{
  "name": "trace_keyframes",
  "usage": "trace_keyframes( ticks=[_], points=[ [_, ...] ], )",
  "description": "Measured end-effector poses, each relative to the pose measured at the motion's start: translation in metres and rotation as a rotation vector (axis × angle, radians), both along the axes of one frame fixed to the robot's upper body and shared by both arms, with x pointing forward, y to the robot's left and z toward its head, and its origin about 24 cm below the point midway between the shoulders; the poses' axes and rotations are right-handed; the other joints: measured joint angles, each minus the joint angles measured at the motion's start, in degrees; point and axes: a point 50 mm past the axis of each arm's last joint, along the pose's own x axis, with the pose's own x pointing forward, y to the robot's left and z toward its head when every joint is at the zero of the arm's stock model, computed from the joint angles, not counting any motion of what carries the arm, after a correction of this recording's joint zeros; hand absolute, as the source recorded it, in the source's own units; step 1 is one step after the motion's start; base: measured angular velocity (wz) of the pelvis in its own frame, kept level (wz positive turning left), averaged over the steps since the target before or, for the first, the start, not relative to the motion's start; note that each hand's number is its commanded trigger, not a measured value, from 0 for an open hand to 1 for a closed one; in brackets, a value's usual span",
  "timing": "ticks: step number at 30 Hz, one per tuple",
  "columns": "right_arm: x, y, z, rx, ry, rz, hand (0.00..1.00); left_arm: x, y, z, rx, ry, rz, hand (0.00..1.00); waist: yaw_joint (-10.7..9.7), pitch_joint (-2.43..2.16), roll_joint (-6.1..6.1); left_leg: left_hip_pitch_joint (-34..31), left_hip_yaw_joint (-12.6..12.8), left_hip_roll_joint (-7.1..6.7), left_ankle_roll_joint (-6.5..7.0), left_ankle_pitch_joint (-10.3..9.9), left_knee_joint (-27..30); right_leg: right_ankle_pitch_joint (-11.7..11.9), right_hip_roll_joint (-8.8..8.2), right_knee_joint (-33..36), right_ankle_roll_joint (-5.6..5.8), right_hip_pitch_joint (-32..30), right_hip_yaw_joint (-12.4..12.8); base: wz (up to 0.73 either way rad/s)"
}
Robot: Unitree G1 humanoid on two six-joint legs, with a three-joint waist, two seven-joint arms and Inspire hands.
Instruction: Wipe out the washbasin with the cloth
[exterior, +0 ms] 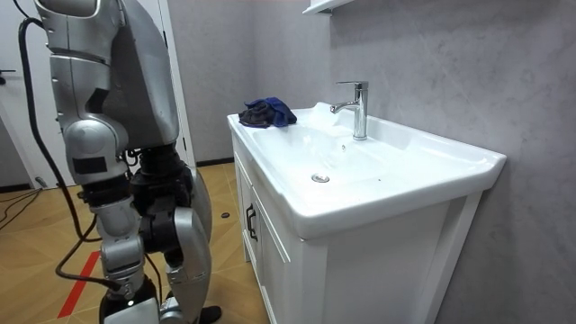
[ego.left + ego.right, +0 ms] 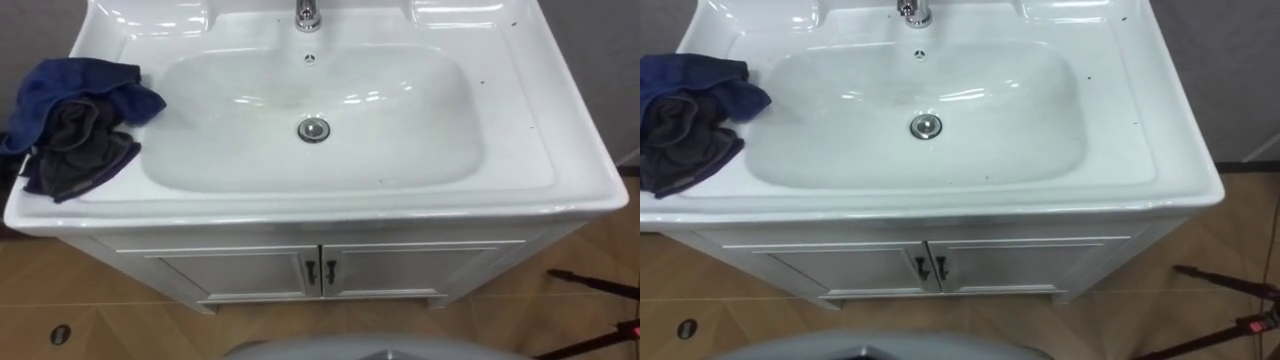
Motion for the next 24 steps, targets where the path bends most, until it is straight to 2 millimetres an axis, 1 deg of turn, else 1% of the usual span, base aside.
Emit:
trace_keyframes(
  ticks=[12,18,23,24],
  points=[
    [0.008,0.002,-0.001,0.027,-0.01,0.006,0.0,-0.004,-0.009,-0.004,-0.121,0.052,-0.056,0.0,0.09,0.06,0.05,0.72,0.0,0.01,0.01,-0.01,0.05,0.03,-0.02,-0.22,0.1,0.99,-0.02,0.0],
    [0.018,0.004,-0.002,0.057,-0.025,0.012,0.0,0.002,-0.013,-0.006,-0.188,0.075,-0.151,0.0,0.17,0.04,0.22,0.72,-0.07,0.18,0.11,-0.08,0.13,0.05,0.0,-0.13,0.14,0.84,-0.1,0.0],
    [0.019,0.006,-0.003,0.063,-0.027,0.002,0.0,0.008,-0.018,-0.007,-0.208,0.103,-0.259,0.0,0.0,0.03,0.37,0.69,-0.51,-0.07,0.12,-0.09,0.05,0.04,-0.01,-0.16,0.16,1.02,-0.06,0.0],
    [0.019,0.006,-0.003,0.063,-0.027,0.002,0.0,0.012,-0.019,-0.008,-0.214,0.101,-0.282,0.0,-0.12,0.02,0.39,0.83,-0.32,-0.07,0.12,-0.09,0.06,0.04,-0.01,-0.17,0.16,1.0,0.01,0.0]
  ],
)
